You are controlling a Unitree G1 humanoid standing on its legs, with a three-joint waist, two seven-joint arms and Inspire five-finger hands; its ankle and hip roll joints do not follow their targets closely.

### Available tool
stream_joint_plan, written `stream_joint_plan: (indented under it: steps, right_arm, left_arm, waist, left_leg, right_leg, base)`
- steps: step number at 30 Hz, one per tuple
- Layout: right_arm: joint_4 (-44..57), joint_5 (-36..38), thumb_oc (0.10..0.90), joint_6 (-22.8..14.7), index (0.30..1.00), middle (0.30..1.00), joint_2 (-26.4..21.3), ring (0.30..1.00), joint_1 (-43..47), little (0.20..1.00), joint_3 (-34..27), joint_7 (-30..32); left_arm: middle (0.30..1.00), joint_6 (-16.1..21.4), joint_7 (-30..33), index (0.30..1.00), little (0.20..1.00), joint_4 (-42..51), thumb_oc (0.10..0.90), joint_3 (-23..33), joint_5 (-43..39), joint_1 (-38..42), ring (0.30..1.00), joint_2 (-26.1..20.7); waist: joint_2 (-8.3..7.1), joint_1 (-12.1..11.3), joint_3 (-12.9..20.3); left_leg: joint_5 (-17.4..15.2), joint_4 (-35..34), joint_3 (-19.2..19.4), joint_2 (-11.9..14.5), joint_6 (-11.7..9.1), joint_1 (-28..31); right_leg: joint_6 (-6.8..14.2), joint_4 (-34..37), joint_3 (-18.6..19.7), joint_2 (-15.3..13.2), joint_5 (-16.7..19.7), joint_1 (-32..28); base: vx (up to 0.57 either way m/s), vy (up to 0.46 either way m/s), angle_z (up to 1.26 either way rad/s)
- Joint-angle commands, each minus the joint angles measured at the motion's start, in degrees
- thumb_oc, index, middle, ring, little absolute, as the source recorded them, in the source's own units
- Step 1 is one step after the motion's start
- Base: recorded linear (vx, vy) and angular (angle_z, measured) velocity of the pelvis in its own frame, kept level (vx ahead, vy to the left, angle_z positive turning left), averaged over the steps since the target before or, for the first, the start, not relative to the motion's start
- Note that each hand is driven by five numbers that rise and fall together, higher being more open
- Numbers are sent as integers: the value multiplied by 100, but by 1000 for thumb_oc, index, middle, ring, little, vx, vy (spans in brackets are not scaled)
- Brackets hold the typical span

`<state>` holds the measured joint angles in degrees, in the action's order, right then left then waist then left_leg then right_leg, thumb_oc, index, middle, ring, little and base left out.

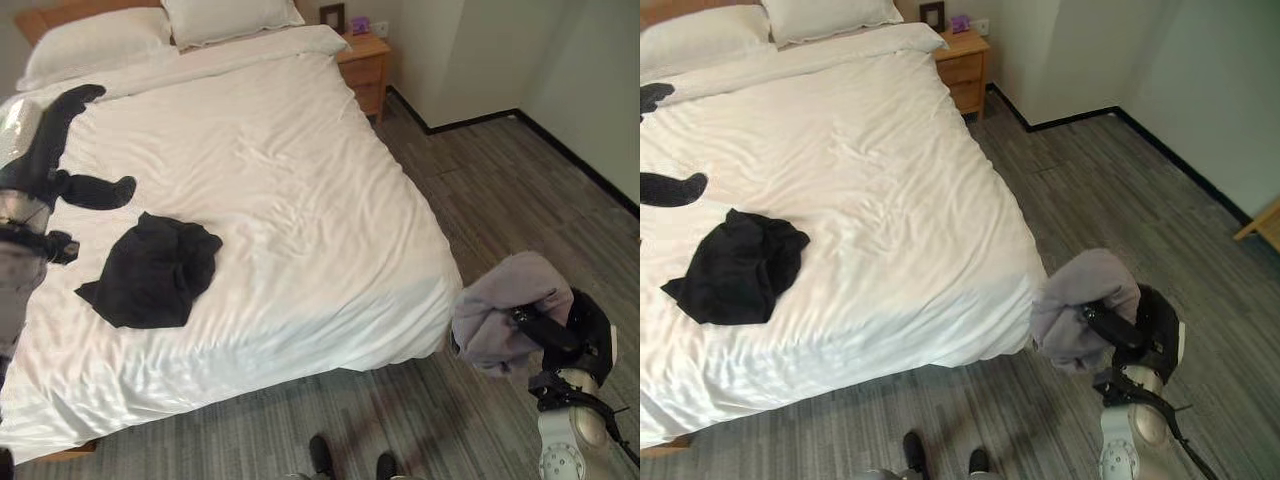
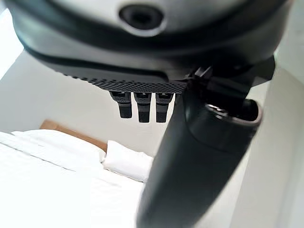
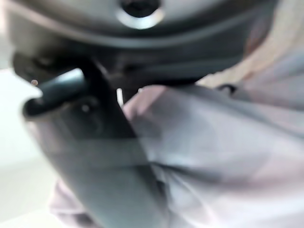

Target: Pick up bed clothes into laundry basket.

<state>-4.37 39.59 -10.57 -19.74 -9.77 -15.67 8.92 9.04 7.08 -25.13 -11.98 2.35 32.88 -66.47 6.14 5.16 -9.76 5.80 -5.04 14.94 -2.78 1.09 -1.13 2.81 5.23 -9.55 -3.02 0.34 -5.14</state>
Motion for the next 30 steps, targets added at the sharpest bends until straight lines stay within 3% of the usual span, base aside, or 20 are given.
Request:
stream_joint_plan:
  steps: [1,3,5,14,17,20,24,30]
  right_arm:
    - [715,199,400,-629,300,300,-378,300,705,300,-85,-368]
    - [725,281,400,-564,300,300,-431,300,741,300,44,-408]
    - [706,339,400,-560,300,300,-317,300,732,300,53,-452]
    - [698,471,400,-547,300,300,-249,300,634,300,55,-615]
    - [662,488,400,-539,300,300,-219,300,583,300,61,-654]
    - [510,504,400,-425,300,300,-144,300,488,300,4,-708]
    - [438,498,400,-365,300,300,-137,300,514,300,81,-793]
    - [366,485,400,-342,300,300,-191,300,631,300,200,-852]
  left_arm:
    - [900,-196,68,900,900,-864,800,-680,822,1737,900,-489]
    - [900,-450,-393,900,900,-1721,800,-1736,1310,2706,900,-492]
    - [900,-472,-461,900,900,-2333,800,-2326,1479,3397,900,-298]
    - [900,-574,-695,900,900,-2656,800,-3220,1695,4494,900,-368]
    - [900,-556,-710,900,900,-2555,800,-3288,1628,4589,900,-510]
    - [900,-538,-1094,900,900,-2152,800,-3316,1273,4491,900,-990]
    - [900,-527,-1119,900,900,-2186,800,-3338,1396,4358,900,-1086]
    - [900,-518,-1376,900,900,-2454,800,-2703,1213,3431,900,-1059]
  waist:
    - [-216,191,46]
    - [-174,251,14]
    - [-256,223,1]
    - [-456,112,-5]
    - [-484,82,8]
    - [-528,-46,42]
    - [-571,-94,44]
    - [-658,-199,30]
  left_leg:
    - [-812,224,-505,330,-314,407]
    - [-822,210,-435,340,-306,419]
    - [-846,216,-389,352,-304,446]
    - [-879,202,-276,386,-308,498]
    - [-854,134,-308,379,-311,515]
    - [-844,72,-414,351,-312,542]
    - [-854,62,-472,333,-315,573]
    - [-853,42,-545,339,-312,568]
  right_leg:
    - [436,-399,36,-168,-281,293]
    - [489,-376,63,-181,-233,321]
    - [511,-338,69,-179,-215,311]
    - [565,-202,115,-158,-153,253]
    - [564,-180,73,-155,-159,231]
    - [549,-121,-29,-162,-179,153]
    - [540,-94,-84,-161,-190,87]
    - [520,-98,-183,-135,-210,58]
  base:
    - [15,1,-10]
    - [32,6,-16]
    - [48,-6,-7]
    - [34,-2,-14]
    - [24,-8,7]
    - [30,-10,14]
    - [20,-1,13]
    - [-7,7,11]
